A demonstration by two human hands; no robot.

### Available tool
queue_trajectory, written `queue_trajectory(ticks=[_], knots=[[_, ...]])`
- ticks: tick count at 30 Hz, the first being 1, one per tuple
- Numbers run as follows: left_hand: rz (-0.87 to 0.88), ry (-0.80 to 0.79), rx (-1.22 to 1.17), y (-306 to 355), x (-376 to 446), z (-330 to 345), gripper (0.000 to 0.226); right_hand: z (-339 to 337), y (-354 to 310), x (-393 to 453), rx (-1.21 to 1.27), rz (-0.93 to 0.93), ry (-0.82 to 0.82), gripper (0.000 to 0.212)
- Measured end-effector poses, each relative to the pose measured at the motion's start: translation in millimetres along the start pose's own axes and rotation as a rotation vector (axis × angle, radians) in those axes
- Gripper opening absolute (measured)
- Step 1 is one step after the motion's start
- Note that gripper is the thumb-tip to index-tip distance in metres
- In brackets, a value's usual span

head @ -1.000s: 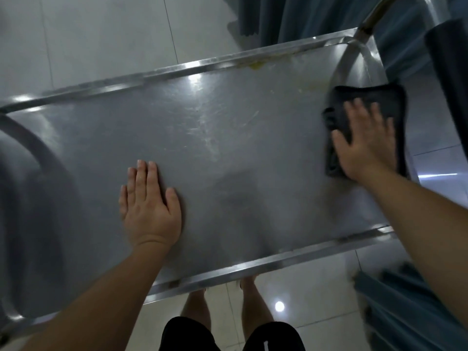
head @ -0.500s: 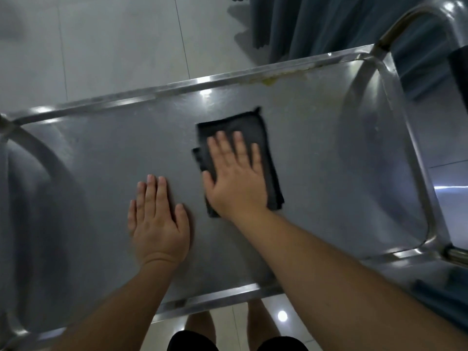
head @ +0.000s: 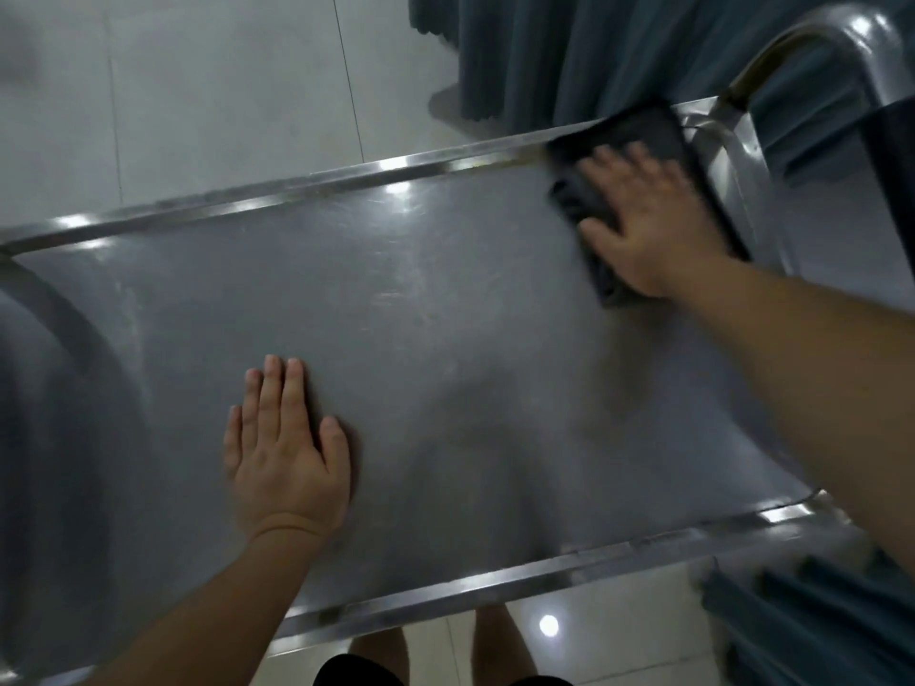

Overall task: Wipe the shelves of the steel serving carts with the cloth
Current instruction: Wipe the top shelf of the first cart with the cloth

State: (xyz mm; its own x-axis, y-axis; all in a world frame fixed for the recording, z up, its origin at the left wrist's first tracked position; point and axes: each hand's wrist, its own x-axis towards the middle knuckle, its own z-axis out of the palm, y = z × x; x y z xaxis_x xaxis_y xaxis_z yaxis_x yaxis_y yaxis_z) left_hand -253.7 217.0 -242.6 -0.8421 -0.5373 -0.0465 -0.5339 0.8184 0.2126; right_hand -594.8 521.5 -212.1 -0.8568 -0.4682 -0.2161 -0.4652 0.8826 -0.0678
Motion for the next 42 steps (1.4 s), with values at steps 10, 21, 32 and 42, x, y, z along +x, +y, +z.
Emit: queue_trajectory(ticks=[10, 21, 32, 42], knots=[[-0.005, -0.006, 0.009, -1.9, 0.7, 0.0, 0.072, 20.7, -168.0, 0.7, 0.268, 0.647, 0.186, 0.076], [-0.002, 0.019, 0.037, -3.2, -0.4, 5.0, 0.072, 13.8, -234.3, 58.0, -0.016, -0.529, -0.043, 0.072], [0.010, 0.002, 0.030, -5.0, -1.3, 2.4, 0.072, -15.1, -69.6, 80.5, 0.100, -0.013, 0.053, 0.073], [0.004, -0.003, 0.031, -2.9, -3.1, 1.6, 0.073, -23.5, 49.5, 57.9, 0.108, 0.190, 0.084, 0.072]])
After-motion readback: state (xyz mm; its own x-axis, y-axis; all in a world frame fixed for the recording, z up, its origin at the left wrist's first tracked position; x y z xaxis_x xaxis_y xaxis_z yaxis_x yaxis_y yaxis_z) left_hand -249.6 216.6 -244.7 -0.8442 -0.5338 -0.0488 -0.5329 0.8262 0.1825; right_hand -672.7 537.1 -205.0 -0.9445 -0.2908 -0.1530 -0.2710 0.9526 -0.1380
